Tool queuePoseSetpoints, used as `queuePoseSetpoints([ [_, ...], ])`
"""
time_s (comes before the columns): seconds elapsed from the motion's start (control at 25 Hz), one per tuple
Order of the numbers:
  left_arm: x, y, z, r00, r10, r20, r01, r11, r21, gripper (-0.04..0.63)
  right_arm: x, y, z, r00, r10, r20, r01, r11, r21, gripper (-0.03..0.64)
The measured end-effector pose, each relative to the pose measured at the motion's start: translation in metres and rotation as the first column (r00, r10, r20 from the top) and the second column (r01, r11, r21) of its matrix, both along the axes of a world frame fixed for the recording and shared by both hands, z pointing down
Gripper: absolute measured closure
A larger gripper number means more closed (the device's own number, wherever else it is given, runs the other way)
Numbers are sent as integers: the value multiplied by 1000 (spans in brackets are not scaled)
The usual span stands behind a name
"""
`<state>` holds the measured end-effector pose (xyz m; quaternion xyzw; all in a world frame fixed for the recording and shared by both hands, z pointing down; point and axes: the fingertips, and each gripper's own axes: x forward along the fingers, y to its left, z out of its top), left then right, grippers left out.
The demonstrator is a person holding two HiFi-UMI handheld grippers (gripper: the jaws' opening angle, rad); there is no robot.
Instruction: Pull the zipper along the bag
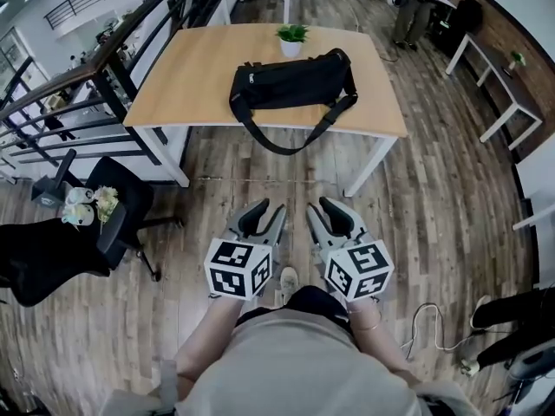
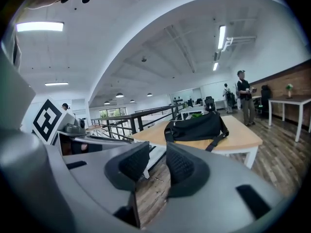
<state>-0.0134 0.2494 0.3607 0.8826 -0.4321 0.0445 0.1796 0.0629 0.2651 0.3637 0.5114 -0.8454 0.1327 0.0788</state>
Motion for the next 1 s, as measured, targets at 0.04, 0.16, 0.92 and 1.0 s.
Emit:
queuePoseSetpoints([
  [0.04, 3, -10, -2, 1000, -18, -5, 18, 1000, 5, 457, 4, -11, -1, 1000, -6, 3, 6, 1000, 4, 512],
  [0.16, 15, -36, -2, 1000, -31, -3, 31, 1000, 0, 457, 14, -38, 0, 1000, -25, 15, 25, 1000, -1, 512],
  [0.92, 50, -118, 24, 996, -89, -3, 88, 992, -88, 457, 60, -123, 21, 999, -40, 28, 41, 997, -60, 512],
  [1.0, 55, -130, 22, 998, -61, 7, 61, 995, -76, 457, 58, -132, 22, 999, -39, 27, 40, 997, -59, 512],
])
